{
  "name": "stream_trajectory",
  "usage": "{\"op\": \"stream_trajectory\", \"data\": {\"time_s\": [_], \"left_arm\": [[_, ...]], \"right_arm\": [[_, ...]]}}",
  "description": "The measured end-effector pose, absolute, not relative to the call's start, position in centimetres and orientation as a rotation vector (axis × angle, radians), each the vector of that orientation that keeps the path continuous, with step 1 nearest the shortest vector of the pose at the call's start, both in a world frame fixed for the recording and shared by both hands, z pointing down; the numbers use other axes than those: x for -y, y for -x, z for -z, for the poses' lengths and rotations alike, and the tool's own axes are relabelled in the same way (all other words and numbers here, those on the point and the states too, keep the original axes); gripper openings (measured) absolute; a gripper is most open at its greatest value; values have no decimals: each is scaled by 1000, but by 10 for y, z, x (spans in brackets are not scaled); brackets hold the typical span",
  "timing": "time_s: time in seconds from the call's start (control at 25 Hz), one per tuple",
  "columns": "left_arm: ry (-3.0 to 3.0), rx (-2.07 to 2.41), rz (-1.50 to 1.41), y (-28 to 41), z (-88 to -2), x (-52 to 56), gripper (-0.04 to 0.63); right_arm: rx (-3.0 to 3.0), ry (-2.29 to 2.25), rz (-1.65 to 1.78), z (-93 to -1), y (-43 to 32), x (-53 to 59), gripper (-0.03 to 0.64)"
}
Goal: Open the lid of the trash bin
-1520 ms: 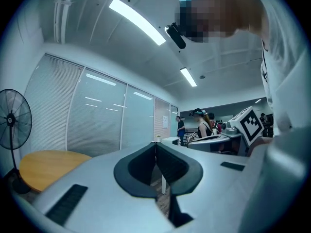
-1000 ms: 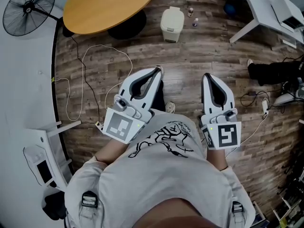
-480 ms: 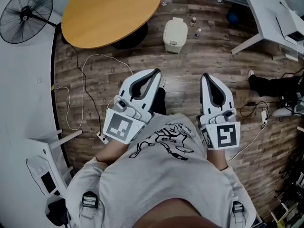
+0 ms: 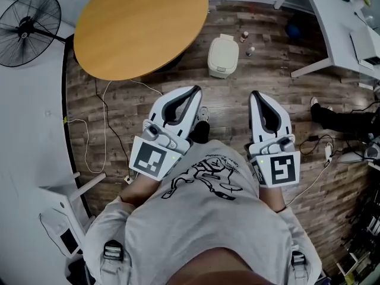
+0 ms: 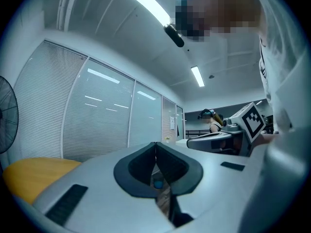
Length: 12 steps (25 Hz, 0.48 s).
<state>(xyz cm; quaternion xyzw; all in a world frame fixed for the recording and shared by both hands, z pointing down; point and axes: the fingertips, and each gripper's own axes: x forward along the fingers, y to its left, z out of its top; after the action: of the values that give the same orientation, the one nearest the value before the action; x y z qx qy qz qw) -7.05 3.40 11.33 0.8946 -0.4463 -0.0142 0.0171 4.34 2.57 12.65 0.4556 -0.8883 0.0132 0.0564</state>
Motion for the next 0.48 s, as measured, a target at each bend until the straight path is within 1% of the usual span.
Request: {"op": "stream_trajectory", "data": {"time_s": [0.2, 0.48], "left_arm": [[-2789, 1368, 49, 88, -116, 10, 18], [-2817, 1302, 90, 91, -116, 53, 18]], "right_arm": [[2724, -1401, -64, -126, -27, 18, 6], [2722, -1381, -54, -130, -17, 61, 6]]}}
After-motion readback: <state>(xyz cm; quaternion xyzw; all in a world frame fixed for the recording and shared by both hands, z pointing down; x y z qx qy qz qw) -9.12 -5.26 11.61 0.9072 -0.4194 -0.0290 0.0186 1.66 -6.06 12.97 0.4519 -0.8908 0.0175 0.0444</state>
